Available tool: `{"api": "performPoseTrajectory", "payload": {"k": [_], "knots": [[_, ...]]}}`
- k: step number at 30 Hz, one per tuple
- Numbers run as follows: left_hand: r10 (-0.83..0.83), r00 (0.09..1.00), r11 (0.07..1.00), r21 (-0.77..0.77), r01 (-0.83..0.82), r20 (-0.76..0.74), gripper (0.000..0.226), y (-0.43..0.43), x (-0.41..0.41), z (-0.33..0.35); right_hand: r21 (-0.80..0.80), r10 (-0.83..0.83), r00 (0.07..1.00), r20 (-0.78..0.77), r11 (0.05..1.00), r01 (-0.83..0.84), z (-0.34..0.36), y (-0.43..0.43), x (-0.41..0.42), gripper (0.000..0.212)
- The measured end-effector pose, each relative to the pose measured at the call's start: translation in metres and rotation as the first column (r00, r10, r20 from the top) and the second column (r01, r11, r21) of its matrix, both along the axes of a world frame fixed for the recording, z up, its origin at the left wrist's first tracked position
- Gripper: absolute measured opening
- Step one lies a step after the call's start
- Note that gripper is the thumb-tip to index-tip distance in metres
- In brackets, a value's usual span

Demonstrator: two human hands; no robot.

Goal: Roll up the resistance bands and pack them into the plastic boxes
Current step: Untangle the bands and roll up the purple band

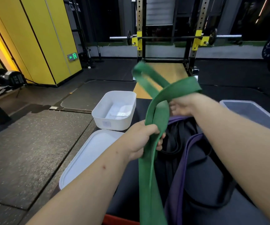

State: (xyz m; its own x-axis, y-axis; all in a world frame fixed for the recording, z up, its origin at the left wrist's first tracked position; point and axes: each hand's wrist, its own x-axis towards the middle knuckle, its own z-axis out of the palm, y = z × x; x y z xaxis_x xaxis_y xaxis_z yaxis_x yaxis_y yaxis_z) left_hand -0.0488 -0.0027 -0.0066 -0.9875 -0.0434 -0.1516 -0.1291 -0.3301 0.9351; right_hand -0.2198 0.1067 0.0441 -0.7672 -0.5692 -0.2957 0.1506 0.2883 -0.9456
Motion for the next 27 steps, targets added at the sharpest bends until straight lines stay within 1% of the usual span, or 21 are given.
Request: {"api": "performPoseTrajectory", "payload": {"k": [3,4,5,6,7,9,11,12,13,14,15,16,18,19,21,22,24,25,26,27], "knots": [[0.047,0.998,0.999,-0.01,-0.046,0.051,0.017,0.0,-0.002,-0.006,-0.02,-0.033,0.998,0.053,0.999,0.034,-0.031,-0.002,-0.001,0.025],[0.057,0.996,0.998,-0.014,-0.056,0.064,0.016,-0.001,-0.002,-0.007,-0.038,-0.013,0.998,0.064,0.999,0.015,-0.039,-0.002,-0.001,0.026],[0.063,0.995,0.998,-0.016,-0.062,0.078,0.016,-0.003,-0.002,-0.009,-0.024,0.021,0.998,0.062,1.0,-0.02,-0.047,-0.001,-0.002,0.026],[0.068,0.993,0.998,-0.025,-0.066,0.096,0.015,-0.004,-0.003,-0.01,0.024,0.063,0.996,0.061,0.998,-0.065,-0.053,0.001,-0.003,0.024],[0.067,0.991,0.997,-0.035,-0.063,0.116,0.015,-0.005,-0.002,-0.012,0.1,0.094,0.994,0.06,0.99,-0.1,-0.058,0.003,-0.004,0.022],[0.069,0.986,0.997,-0.049,-0.063,0.149,0.015,-0.006,-0.002,-0.015,0.294,0.143,0.988,0.055,0.944,-0.153,-0.068,0.011,-0.011,0.021],[0.085,0.984,0.996,-0.045,-0.079,0.156,0.014,-0.007,-0.003,-0.017,0.465,0.194,0.981,0.026,0.866,-0.184,-0.068,0.018,-0.014,0.018],[0.096,0.983,0.995,-0.038,-0.091,0.16,0.014,-0.008,-0.003,-0.017,0.55,0.228,0.973,0.025,0.81,-0.203,-0.065,0.023,-0.015,0.017],[0.104,0.981,0.994,-0.029,-0.101,0.164,0.014,-0.009,-0.004,-0.018,0.634,0.253,0.967,0.02,0.745,-0.208,-0.059,0.028,-0.016,0.024],[0.11,0.979,0.994,-0.023,-0.108,0.171,0.013,-0.011,-0.005,-0.018,0.694,0.248,0.969,0.007,0.696,-0.183,-0.053,0.034,-0.02,0.036],[0.114,0.977,0.993,-0.022,-0.112,0.181,0.013,-0.013,-0.006,-0.019,0.714,0.211,0.977,-0.019,0.687,-0.134,-0.047,0.038,-0.024,0.05],[0.115,0.974,0.993,-0.028,-0.111,0.194,0.013,-0.014,-0.007,-0.02,0.689,0.152,0.987,-0.051,0.721,-0.076,-0.041,0.04,-0.03,0.059],[0.1,0.969,0.995,-0.045,-0.092,0.226,0.013,-0.015,-0.008,-0.022,0.575,0.038,0.995,-0.093,0.818,0.022,-0.029,0.04,-0.039,0.065],[0.086,0.967,0.996,-0.047,-0.077,0.239,0.013,-0.015,-0.009,-0.024,0.524,-0.004,0.995,-0.101,0.85,0.057,-0.024,0.036,-0.045,0.06],[0.061,0.964,0.998,-0.042,-0.052,0.257,0.014,-0.016,-0.011,-0.029,0.35,-0.122,0.991,-0.059,0.927,0.135,-0.018,0.023,-0.057,0.045],[0.05,0.964,0.998,-0.037,-0.042,0.261,0.015,-0.016,-0.012,-0.032,0.259,-0.174,0.984,-0.039,0.949,0.178,-0.017,0.015,-0.063,0.042],[0.035,0.965,0.999,-0.022,-0.031,0.259,0.017,-0.019,-0.016,-0.037,0.114,-0.252,0.963,-0.097,0.958,0.262,-0.014,-0.005,-0.079,0.041],[0.033,0.966,0.999,-0.014,-0.03,0.257,0.017,-0.021,-0.018,-0.039,0.031,-0.281,0.949,-0.142,0.957,0.287,-0.01,-0.014,-0.084,0.047],[0.03,0.967,1.0,-0.005,-0.03,0.253,0.016,-0.022,-0.019,-0.04,-0.024,-0.278,0.937,-0.211,0.96,0.279,-0.01,-0.022,-0.089,0.063],[0.026,0.968,1.0,0.005,-0.028,0.248,0.017,-0.023,-0.02,-0.041,0.003,-0.235,0.921,-0.311,0.969,0.249,-0.011,-0.028,-0.091,0.079]]}}
